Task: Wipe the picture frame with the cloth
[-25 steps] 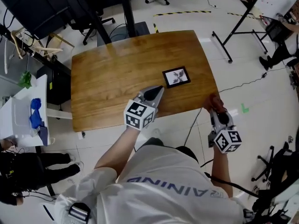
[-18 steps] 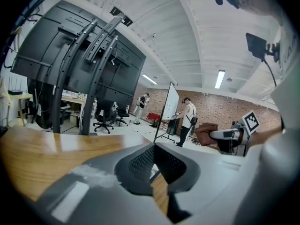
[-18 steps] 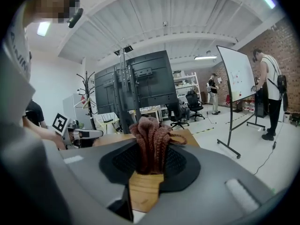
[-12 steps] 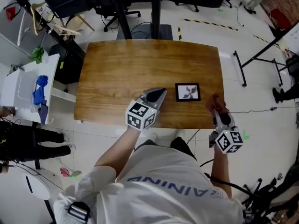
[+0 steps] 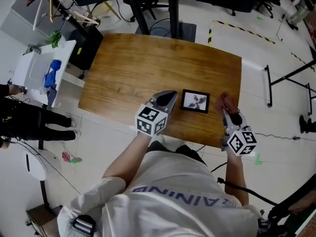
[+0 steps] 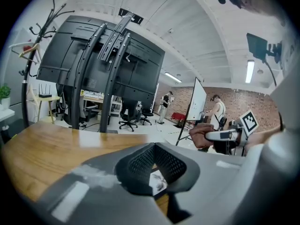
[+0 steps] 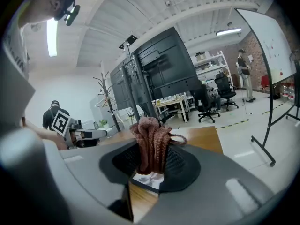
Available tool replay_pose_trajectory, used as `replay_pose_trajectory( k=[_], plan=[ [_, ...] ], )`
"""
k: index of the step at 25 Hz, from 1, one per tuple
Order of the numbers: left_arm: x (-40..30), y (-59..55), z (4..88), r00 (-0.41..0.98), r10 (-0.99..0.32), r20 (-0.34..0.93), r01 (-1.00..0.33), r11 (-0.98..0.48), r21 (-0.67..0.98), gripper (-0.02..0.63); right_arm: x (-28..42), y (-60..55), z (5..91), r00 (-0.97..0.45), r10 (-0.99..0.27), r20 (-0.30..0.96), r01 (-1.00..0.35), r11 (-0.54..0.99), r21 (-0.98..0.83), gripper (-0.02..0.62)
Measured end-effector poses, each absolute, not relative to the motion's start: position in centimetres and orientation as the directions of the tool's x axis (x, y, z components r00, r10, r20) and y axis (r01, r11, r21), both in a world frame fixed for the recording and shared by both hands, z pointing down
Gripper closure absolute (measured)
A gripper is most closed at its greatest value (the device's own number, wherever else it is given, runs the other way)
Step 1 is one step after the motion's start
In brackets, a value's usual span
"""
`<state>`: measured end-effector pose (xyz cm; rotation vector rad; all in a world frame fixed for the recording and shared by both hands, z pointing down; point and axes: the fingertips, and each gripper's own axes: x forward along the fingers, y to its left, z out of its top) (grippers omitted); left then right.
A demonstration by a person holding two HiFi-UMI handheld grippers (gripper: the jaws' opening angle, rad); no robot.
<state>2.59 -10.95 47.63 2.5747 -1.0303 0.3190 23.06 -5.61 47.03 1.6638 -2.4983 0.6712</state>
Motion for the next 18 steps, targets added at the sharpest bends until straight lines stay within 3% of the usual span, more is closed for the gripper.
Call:
replay_pose_trajectory(
  k=[5,11,18],
  plan=[
    [2.4,-11.2,50.8,0.681,-0.618,0.393,-0.727,-0.635,0.26,0.6,22.3,-7.2,48.4,-0.463,-0.834,0.3,-0.867,0.355,-0.351,0.48],
    [3.6,-10.9,57.6,0.679,-0.51,0.528,-0.708,-0.645,0.287,0.6,20.5,-8.8,50.0,-0.498,-0.797,0.342,-0.851,0.373,-0.371,0.48],
    [5.2,-9.7,62.4,0.69,-0.433,0.58,-0.686,-0.647,0.333,0.6,18.4,-10.5,51.6,-0.526,-0.76,0.381,-0.838,0.388,-0.383,0.48]
  ],
)
